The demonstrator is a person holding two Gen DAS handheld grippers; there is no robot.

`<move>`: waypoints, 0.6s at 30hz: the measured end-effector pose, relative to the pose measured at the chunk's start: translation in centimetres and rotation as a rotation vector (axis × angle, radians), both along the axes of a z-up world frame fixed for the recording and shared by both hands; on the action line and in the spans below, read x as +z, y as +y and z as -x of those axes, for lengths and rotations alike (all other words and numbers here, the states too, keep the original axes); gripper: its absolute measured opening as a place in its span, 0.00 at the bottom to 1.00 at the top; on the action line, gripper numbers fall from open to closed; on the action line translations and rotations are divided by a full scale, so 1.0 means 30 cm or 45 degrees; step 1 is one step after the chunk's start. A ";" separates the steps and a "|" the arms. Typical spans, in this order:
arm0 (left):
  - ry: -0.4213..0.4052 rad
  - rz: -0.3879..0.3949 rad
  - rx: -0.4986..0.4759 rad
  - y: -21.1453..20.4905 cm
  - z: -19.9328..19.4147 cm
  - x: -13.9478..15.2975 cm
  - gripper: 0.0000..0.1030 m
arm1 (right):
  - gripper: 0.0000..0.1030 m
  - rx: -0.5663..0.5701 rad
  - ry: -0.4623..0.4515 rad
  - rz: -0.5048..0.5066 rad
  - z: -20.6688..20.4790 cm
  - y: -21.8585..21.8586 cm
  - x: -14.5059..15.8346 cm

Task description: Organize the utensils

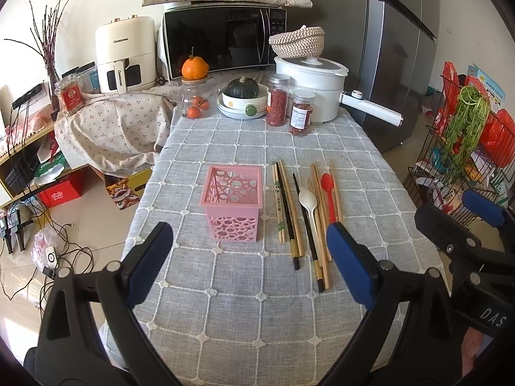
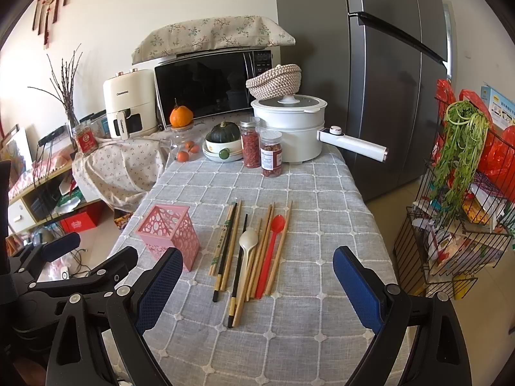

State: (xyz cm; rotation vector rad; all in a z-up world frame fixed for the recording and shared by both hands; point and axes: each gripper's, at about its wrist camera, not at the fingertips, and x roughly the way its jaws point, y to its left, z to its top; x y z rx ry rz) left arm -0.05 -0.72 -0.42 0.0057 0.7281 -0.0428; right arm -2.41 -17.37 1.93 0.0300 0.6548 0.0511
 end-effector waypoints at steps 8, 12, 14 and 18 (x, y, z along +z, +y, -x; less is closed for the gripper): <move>0.007 0.004 -0.001 -0.001 -0.005 0.000 0.93 | 0.93 0.002 0.003 -0.007 0.003 -0.008 -0.003; 0.006 0.005 -0.001 0.000 -0.005 -0.001 0.93 | 0.93 0.003 0.003 -0.007 0.003 -0.007 -0.003; 0.006 0.004 -0.001 0.000 -0.005 -0.001 0.93 | 0.93 0.002 0.003 -0.007 0.002 -0.007 -0.003; 0.007 0.004 -0.001 0.000 -0.005 -0.001 0.93 | 0.93 0.002 0.004 -0.007 0.002 -0.006 -0.003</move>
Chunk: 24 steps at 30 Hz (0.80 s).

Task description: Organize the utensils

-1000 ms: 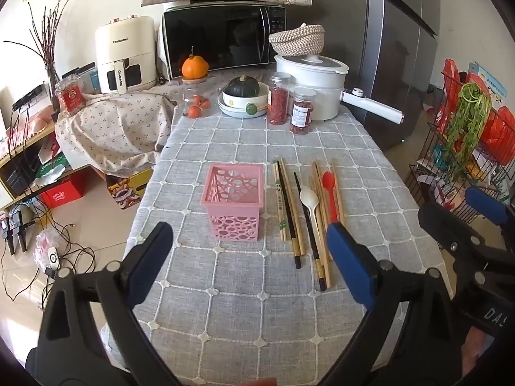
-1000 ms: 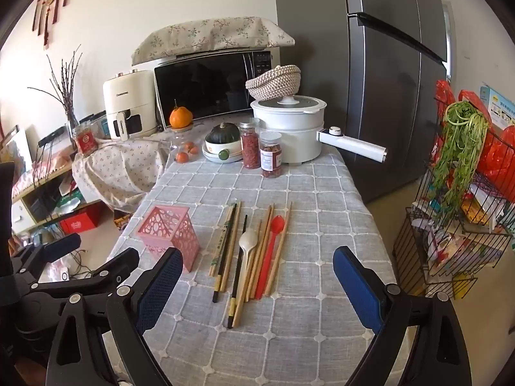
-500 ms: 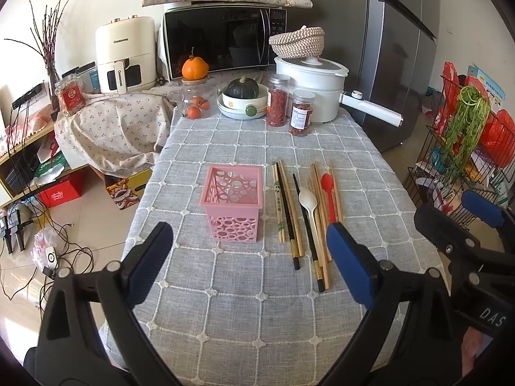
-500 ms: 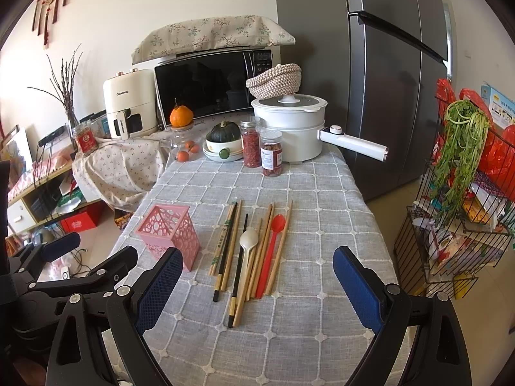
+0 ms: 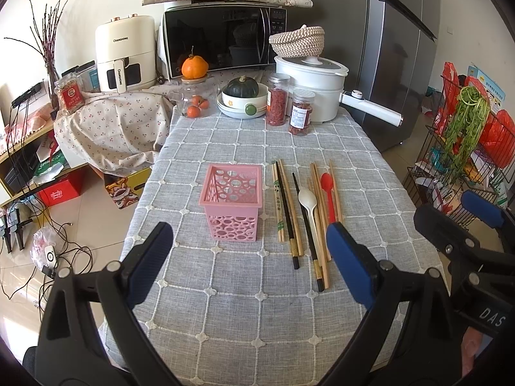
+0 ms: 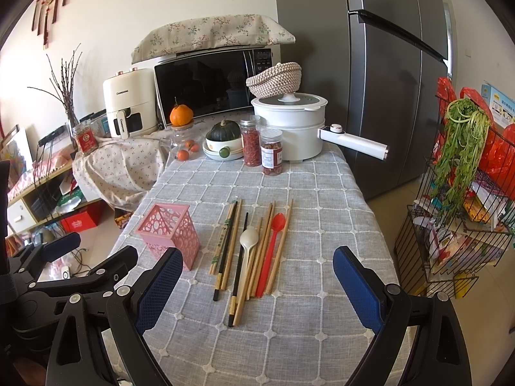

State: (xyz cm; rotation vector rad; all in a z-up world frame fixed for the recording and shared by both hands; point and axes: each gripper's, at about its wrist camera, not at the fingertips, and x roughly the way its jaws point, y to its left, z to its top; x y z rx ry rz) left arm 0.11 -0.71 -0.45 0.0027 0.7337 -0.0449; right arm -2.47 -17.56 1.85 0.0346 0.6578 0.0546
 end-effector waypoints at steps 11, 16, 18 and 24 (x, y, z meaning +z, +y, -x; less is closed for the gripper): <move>0.012 -0.003 0.006 0.006 -0.001 -0.010 0.93 | 0.93 0.002 0.007 -0.001 -0.001 -0.001 -0.012; 0.012 -0.007 0.010 0.006 -0.003 -0.011 0.93 | 0.93 0.003 0.008 0.000 0.000 -0.002 -0.017; 0.014 -0.006 0.012 0.006 -0.004 -0.011 0.93 | 0.93 0.004 0.011 0.001 -0.001 -0.001 -0.019; 0.016 -0.008 0.015 0.005 -0.005 -0.011 0.92 | 0.93 0.006 0.016 0.002 -0.005 0.001 -0.022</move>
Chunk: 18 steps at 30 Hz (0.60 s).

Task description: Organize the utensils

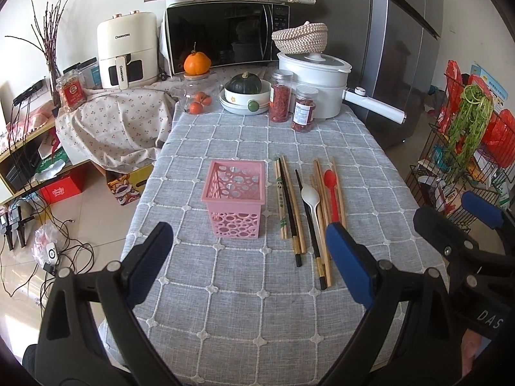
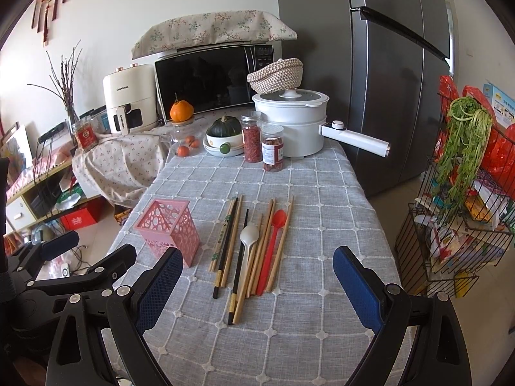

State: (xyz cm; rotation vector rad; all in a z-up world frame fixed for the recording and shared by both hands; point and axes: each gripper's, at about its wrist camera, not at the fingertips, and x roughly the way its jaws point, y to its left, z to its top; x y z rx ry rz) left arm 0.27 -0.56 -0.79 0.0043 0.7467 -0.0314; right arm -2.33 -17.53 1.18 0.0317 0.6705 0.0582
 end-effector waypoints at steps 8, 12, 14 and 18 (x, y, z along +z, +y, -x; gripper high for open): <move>0.005 0.000 0.001 0.000 -0.003 -0.004 0.92 | 0.93 0.000 0.000 0.001 0.000 0.001 0.000; 0.006 -0.001 0.001 0.000 -0.003 -0.004 0.92 | 0.93 0.000 0.001 0.001 -0.001 0.001 0.000; 0.007 -0.001 0.002 0.001 -0.003 -0.005 0.92 | 0.93 0.000 0.002 0.001 -0.001 0.001 0.000; 0.006 -0.001 0.002 0.003 -0.004 -0.006 0.92 | 0.93 0.000 0.004 0.001 -0.001 0.002 -0.002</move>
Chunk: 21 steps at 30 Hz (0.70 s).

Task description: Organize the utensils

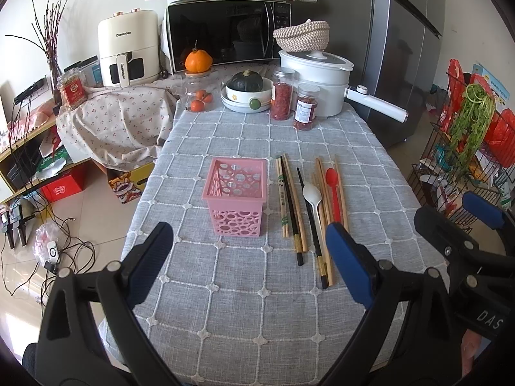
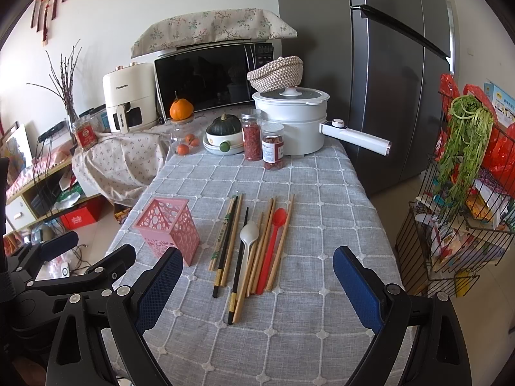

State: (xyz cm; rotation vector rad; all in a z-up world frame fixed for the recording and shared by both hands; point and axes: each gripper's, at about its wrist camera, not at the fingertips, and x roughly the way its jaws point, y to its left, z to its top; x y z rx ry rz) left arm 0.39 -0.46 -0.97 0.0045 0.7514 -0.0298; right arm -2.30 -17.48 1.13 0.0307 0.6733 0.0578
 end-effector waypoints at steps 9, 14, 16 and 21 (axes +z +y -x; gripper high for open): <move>0.034 0.015 -0.022 0.014 -0.016 -0.012 0.92 | 0.93 0.016 0.011 -0.003 -0.002 -0.004 -0.013; 0.148 0.117 -0.039 0.004 -0.107 -0.001 0.92 | 0.93 0.046 0.244 -0.189 -0.147 -0.129 -0.102; 0.203 0.153 -0.049 -0.011 -0.158 -0.006 0.92 | 0.93 -0.010 0.393 -0.306 -0.221 -0.214 -0.167; 0.342 0.173 -0.088 -0.117 -0.303 -0.033 0.84 | 0.93 -0.092 0.588 -0.525 -0.343 -0.367 -0.269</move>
